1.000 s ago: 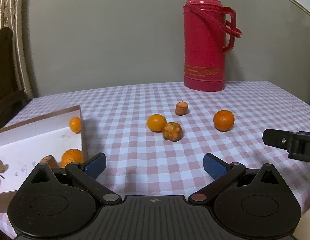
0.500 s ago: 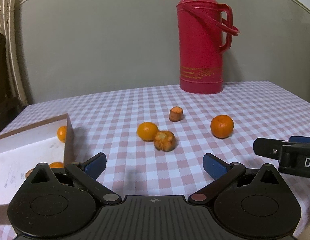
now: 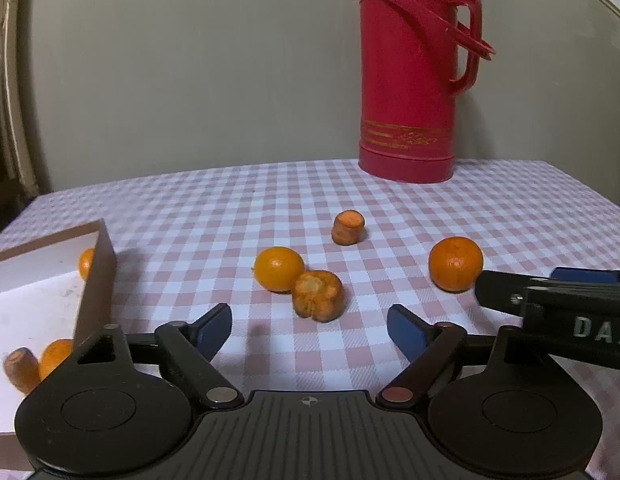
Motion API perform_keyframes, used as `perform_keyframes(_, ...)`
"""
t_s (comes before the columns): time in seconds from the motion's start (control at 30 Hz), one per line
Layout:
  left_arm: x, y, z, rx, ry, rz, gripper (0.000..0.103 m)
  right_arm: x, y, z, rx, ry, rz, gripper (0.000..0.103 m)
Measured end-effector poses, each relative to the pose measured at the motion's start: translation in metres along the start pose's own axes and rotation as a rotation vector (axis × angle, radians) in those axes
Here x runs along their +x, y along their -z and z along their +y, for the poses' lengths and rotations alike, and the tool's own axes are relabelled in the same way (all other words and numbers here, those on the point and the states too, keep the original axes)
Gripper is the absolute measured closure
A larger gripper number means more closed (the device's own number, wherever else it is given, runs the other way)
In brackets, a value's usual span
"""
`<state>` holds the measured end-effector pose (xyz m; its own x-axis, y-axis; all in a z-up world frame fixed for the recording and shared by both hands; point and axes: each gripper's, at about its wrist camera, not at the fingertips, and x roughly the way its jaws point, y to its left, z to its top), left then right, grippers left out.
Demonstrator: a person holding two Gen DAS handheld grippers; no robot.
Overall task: Organize fruits
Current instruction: 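Close the right gripper around the large orange while the left gripper grasps the brown lumpy fruit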
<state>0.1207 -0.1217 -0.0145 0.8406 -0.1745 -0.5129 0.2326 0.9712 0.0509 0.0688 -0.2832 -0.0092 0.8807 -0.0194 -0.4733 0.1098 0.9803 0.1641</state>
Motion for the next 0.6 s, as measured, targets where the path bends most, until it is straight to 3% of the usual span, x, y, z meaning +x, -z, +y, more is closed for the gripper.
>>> perform_keyframes(0.07,0.004,-0.003,0.0,-0.014,0.016,0.012,0.029,0.007,-0.003,0.001,-0.006,-0.004,0.004,0.037)
perform_keyframes(0.43,0.025,-0.012,0.001,-0.048,0.018,0.043,0.03,0.049,-0.019,0.005,-0.023,-0.027,0.058,0.039)
perform_keyframes(0.6,0.032,-0.014,-0.002,-0.054,0.026,0.062,0.042,0.061,-0.023,0.009,-0.045,-0.025,0.084,0.043)
